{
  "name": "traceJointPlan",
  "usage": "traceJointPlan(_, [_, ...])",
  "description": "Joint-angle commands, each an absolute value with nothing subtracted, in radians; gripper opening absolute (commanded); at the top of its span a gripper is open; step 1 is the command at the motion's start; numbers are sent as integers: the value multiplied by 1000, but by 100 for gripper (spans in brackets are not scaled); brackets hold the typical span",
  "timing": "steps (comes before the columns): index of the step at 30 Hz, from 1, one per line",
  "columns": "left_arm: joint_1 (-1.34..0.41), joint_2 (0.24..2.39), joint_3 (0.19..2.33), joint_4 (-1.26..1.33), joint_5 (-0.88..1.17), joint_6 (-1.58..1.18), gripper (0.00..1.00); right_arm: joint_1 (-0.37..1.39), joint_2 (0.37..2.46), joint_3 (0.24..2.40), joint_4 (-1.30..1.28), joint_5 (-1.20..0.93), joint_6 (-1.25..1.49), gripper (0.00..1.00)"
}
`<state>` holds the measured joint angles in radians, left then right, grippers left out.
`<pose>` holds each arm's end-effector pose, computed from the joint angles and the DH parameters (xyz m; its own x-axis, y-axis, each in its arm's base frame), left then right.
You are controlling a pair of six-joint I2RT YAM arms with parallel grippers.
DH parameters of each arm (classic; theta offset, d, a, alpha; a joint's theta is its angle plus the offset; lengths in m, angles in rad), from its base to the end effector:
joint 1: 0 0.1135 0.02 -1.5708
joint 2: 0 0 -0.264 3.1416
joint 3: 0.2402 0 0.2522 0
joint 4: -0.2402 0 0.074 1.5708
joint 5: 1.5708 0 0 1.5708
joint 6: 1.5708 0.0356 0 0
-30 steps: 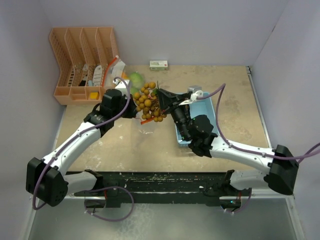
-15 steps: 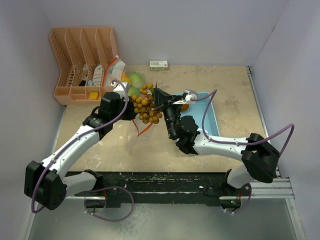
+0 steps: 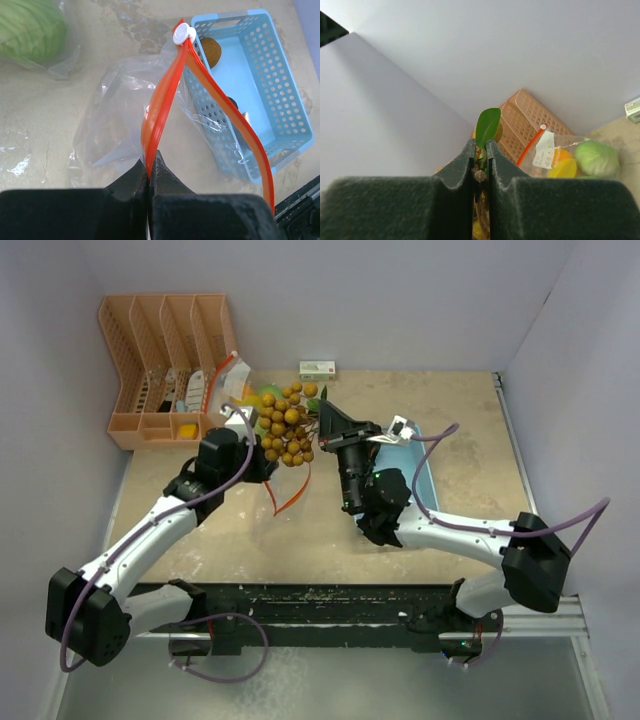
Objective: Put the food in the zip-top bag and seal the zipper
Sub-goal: Place the fake fruit in the zipper food storage bag.
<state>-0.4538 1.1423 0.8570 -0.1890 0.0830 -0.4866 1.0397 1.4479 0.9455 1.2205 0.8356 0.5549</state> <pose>0.2321 -0.1165 0.2923 -0.5981 -0.2267 -0.7687 0.2528 0.8568 -0.4495 0.1772 0.2495 0.3745 0.1276 0.9149 -0.3829 -0.4267 0.3992 0.8115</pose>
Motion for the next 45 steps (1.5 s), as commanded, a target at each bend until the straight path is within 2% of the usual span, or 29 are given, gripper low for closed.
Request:
traceJointPlan(1, [-457, 1072, 854, -112, 107, -534, 0, 1038, 1404, 880, 1298, 863, 697, 0])
traceJointPlan(12, [-456, 1043, 853, -84, 134, -609, 0, 1038, 1524, 833, 1519, 850, 665, 0])
traceJointPlan(20, [-456, 1072, 815, -39, 150, -649, 0, 1039, 1532, 828, 1573, 886, 644, 0])
traceJointPlan(33, [-456, 1045, 826, -12, 187, -723, 0, 1041, 1543, 718, 1487, 821, 595, 0])
traceJointPlan(45, [-456, 1050, 827, -5, 183, -732, 0, 1061, 1547, 646, 1483, 864, 380, 0])
